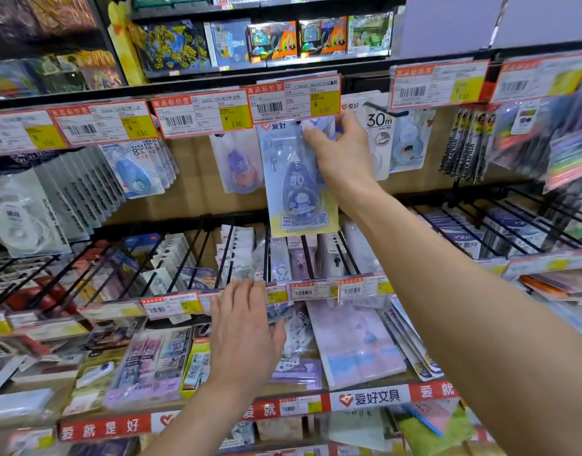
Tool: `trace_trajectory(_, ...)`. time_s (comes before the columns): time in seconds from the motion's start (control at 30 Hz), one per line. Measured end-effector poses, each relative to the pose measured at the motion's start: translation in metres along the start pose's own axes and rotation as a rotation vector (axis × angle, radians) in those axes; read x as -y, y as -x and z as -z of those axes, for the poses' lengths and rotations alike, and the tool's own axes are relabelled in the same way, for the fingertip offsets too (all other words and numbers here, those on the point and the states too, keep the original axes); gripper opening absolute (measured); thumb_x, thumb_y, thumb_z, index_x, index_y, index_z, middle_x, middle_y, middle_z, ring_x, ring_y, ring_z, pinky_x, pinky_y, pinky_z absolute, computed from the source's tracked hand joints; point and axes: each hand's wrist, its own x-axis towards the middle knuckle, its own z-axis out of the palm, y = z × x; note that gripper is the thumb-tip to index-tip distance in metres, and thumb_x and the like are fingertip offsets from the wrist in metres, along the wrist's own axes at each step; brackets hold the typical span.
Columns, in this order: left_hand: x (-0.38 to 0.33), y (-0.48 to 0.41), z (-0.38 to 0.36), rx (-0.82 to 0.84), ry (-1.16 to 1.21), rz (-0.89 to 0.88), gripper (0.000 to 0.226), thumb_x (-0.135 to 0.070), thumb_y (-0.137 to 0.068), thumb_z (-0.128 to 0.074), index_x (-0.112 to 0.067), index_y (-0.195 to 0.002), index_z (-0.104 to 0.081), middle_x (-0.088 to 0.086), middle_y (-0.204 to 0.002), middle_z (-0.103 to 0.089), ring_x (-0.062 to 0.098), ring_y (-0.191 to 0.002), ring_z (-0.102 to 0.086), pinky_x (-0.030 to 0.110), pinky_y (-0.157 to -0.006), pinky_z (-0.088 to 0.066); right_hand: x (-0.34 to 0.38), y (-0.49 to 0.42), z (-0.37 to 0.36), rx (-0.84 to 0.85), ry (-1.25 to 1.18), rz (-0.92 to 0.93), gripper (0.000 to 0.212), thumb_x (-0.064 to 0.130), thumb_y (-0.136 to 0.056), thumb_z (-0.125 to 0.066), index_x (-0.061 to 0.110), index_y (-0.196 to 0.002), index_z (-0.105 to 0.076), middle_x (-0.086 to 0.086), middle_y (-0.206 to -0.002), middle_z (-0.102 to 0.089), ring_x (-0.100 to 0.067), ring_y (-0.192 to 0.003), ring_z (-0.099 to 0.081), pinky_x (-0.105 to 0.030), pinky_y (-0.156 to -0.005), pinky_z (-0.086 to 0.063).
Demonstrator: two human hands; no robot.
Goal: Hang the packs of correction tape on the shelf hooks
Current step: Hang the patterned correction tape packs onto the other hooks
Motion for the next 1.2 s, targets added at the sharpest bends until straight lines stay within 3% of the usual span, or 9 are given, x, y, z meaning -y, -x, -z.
trace_trajectory(0.17, 0.001, 0.0, 0.001, 0.002, -0.014, 0.003, 0.064, -0.046, -0.086, -0.063, -0.017, -0.138, -0.041, 0.002, -0.14, -0.047, 0.026, -0.138, -0.033, 0.05, -0.114, -0.031, -0.011, -0.013, -0.01, -0.074, 0.189, 0.03, 0.034, 0.043, -0.093, -0.065, 0.018, -0.116, -0.058, 0.004, -0.108, -0.067, -0.018, -0.098, -0.063, -0.046, -0.093, -0.053)
trace_trajectory(0.33, 0.002, -0.003, 0.005, -0.009, -0.028, -0.008, 0.063, -0.044, -0.083, -0.066, -0.013, -0.134, -0.045, 0.004, -0.134, -0.049, 0.028, -0.134, -0.036, 0.049, -0.112, -0.032, -0.015, -0.012, -0.005, -0.053, 0.242, 0.022, 0.044, 0.05, -0.094, -0.063, 0.017, -0.122, -0.052, 0.006, -0.107, -0.06, -0.017, -0.099, -0.059, -0.042, -0.092, -0.051)
trace_trajectory(0.47, 0.001, -0.003, 0.006, -0.019, -0.019, -0.009, 0.062, -0.041, -0.083, -0.068, -0.01, -0.132, -0.046, 0.007, -0.132, -0.05, 0.03, -0.132, -0.037, 0.049, -0.111, -0.033, -0.027, 0.003, 0.011, -0.002, 0.291, -0.02, 0.05, 0.051, -0.095, -0.06, 0.019, -0.132, -0.048, 0.0, -0.119, -0.059, -0.02, -0.111, -0.061, -0.043, -0.098, -0.051)
trace_trajectory(0.57, -0.001, -0.003, 0.006, -0.034, -0.011, 0.003, 0.061, -0.04, -0.083, -0.068, -0.008, -0.13, -0.047, 0.009, -0.13, -0.052, 0.031, -0.131, -0.038, 0.049, -0.112, -0.032, -0.034, 0.021, 0.029, 0.036, 0.355, -0.026, 0.042, 0.042, -0.097, -0.062, 0.019, -0.131, -0.051, 0.006, -0.114, -0.06, -0.014, -0.108, -0.06, -0.033, -0.093, -0.049)
trace_trajectory(0.73, -0.007, -0.004, 0.007, -0.054, 0.04, 0.021, 0.058, -0.039, -0.086, -0.066, -0.005, -0.129, -0.047, 0.012, -0.132, -0.051, 0.033, -0.132, -0.037, 0.051, -0.113, -0.03, -0.045, 0.062, 0.066, 0.098, 0.404, -0.014, 0.002, 0.022, -0.09, -0.066, 0.022, -0.091, -0.068, 0.012, -0.078, -0.065, -0.007, -0.075, -0.06, -0.03, -0.076, -0.05)
trace_trajectory(0.87, -0.021, 0.004, 0.008, -0.086, 0.132, 0.01, 0.058, -0.037, -0.088, -0.063, -0.004, -0.133, -0.046, 0.013, -0.139, -0.047, 0.033, -0.137, -0.033, 0.052, -0.116, -0.028, -0.056, 0.104, 0.098, 0.231, 0.393, -0.092, 0.016, 0.018, -0.091, -0.067, 0.026, -0.077, -0.065, 0.001, -0.075, -0.069, -0.02, -0.073, -0.065, -0.035, -0.071, -0.052)
trace_trajectory(0.97, -0.04, 0.017, 0.002, -0.118, 0.224, -0.044, 0.055, -0.03, -0.087, -0.067, -0.003, -0.131, -0.05, 0.013, -0.138, -0.048, 0.033, -0.137, -0.034, 0.049, -0.115, -0.03, -0.074, 0.14, 0.122, 0.34, 0.373, -0.206, 0.018, 0.016, -0.093, -0.068, 0.026, -0.078, -0.066, 0.0, -0.075, -0.069, -0.012, -0.068, -0.061, -0.029, -0.067, -0.05)
trace_trajectory(1.07, -0.061, 0.03, -0.012, -0.127, 0.324, -0.13, 0.045, -0.027, -0.088, -0.066, -0.006, -0.126, -0.054, 0.009, -0.135, -0.049, 0.03, -0.135, -0.035, 0.042, -0.115, -0.029, -0.11, 0.172, 0.143, 0.45, 0.443, -0.347, 0.018, 0.016, -0.093, -0.069, 0.025, -0.079, -0.066, 0.01, -0.066, -0.063, -0.006, -0.063, -0.057, -0.025, -0.064, -0.047)
trace_trajectory(1.2, -0.081, 0.039, -0.046, 0.001, 0.319, -0.241, 0.041, -0.031, -0.087, -0.063, -0.01, -0.122, -0.057, 0.008, -0.131, -0.052, 0.03, -0.131, -0.04, 0.04, -0.111, -0.033, -0.166, 0.197, 0.173, 0.47, 0.625, -0.481, 0.019, 0.016, -0.09, -0.068, 0.025, -0.075, -0.064, 0.013, -0.058, -0.057, -0.001, -0.054, -0.052, -0.027, -0.06, -0.04)
